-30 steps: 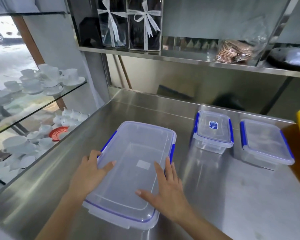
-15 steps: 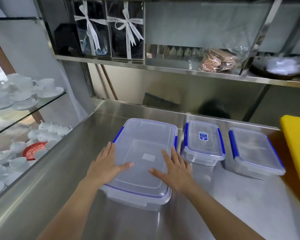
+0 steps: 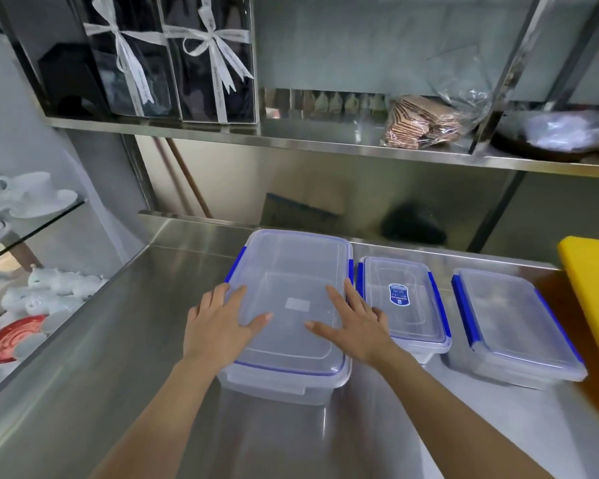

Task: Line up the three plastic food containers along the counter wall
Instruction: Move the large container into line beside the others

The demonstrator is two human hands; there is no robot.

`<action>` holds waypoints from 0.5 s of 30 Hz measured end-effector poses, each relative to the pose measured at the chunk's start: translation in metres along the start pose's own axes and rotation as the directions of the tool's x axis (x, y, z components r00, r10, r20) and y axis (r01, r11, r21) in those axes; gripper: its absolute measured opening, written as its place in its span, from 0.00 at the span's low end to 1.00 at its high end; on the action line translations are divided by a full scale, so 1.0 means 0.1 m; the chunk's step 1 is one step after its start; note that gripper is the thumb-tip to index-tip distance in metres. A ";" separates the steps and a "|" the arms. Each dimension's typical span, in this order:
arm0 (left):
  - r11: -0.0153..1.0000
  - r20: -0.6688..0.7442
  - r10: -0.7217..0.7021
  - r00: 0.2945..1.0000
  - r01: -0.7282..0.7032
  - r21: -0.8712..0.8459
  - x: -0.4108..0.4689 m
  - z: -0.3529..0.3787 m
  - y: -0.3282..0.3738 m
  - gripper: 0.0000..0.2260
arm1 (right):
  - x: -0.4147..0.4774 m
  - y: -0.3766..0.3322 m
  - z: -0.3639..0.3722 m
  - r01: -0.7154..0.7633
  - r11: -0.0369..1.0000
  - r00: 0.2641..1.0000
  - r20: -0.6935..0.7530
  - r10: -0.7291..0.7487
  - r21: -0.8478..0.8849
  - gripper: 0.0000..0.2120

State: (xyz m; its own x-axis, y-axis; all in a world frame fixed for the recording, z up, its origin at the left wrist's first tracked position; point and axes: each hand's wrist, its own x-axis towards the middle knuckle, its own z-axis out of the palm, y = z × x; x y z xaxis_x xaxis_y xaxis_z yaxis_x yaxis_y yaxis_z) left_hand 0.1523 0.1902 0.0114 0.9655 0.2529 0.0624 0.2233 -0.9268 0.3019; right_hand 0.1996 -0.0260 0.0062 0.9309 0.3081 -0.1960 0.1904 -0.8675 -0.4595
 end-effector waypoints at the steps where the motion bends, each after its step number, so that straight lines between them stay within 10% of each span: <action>1: 1.000 -0.002 -0.005 1.000 0.005 -0.012 0.02 0.00 0.01 0.31 | 0.03 0.01 -0.01 0.000 1.000 1.000 0.007 0.000 0.001 0.40; 9: 0.953 -0.281 -0.247 0.928 0.179 -0.246 -0.09 -0.05 0.01 0.24 | -0.14 -0.04 0.06 -0.024 0.948 0.964 -0.245 0.106 0.317 0.36; 15: 0.847 -0.073 -0.352 0.933 0.285 -0.448 -0.26 -0.05 -0.15 0.22 | -0.29 -0.12 0.32 -0.078 0.767 0.939 -0.212 0.272 0.637 0.26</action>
State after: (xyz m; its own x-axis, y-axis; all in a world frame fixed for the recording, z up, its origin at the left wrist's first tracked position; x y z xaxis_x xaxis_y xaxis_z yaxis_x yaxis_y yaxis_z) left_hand 0.1232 0.1993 0.0101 0.8123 0.5828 0.0214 0.4040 -0.5888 0.7000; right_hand 0.1606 -0.0123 -0.0103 0.9916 -0.0292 -0.1256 -0.1256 -0.4405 -0.8889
